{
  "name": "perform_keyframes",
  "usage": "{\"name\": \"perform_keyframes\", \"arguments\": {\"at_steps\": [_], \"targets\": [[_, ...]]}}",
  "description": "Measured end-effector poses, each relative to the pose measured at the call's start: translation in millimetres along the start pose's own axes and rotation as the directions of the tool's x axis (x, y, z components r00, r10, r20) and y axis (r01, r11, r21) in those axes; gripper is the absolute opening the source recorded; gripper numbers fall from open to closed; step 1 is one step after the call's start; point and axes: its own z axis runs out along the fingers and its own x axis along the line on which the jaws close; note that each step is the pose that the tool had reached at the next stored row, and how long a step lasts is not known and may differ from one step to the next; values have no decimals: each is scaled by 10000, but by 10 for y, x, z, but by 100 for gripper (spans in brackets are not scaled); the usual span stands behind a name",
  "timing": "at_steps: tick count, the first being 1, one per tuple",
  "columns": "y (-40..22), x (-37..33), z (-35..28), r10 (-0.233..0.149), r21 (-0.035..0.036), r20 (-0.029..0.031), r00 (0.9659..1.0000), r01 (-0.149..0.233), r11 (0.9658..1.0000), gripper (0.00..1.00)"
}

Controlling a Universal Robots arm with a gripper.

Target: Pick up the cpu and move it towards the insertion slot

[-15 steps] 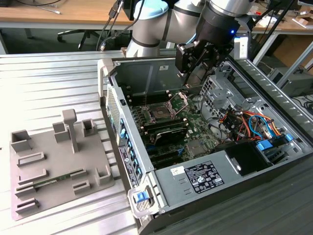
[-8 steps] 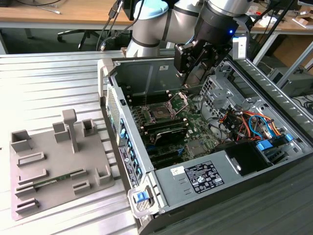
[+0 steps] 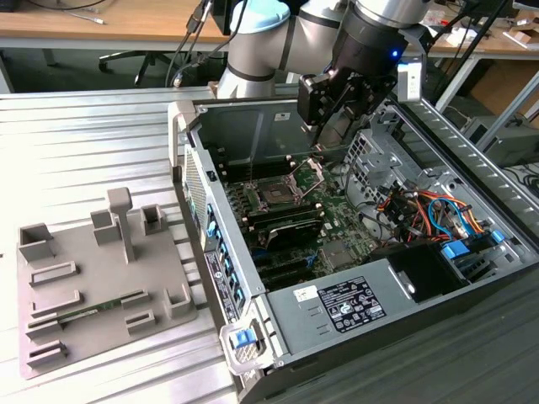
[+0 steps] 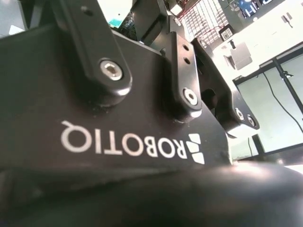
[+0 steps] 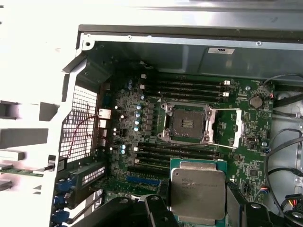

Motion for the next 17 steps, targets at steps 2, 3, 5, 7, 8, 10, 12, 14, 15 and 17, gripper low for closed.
{"name": "perform_keyframes", "arguments": {"at_steps": [2,3,5,7,8,10,12,14,15,17], "targets": [[21,-2,3,0,1,0,10000,0,10000,55],[30,-4,4,0,1,0,10000,0,10000,55],[41,-5,7,0,0,0,10000,0,10000,55],[47,-6,9,-1,-1,0,10000,1,10000,55],[49,-6,10,0,0,0,10000,0,10000,55],[55,-7,14,0,1,0,10000,0,10000,55],[51,-20,76,1,0,0,10000,-1,10000,55],[51,-20,78,1,0,0,10000,-1,10000,55],[51,-20,80,0,-1,0,10000,0,10000,55],[54,-21,84,-1,-2,1,10000,1,10000,55]]}}
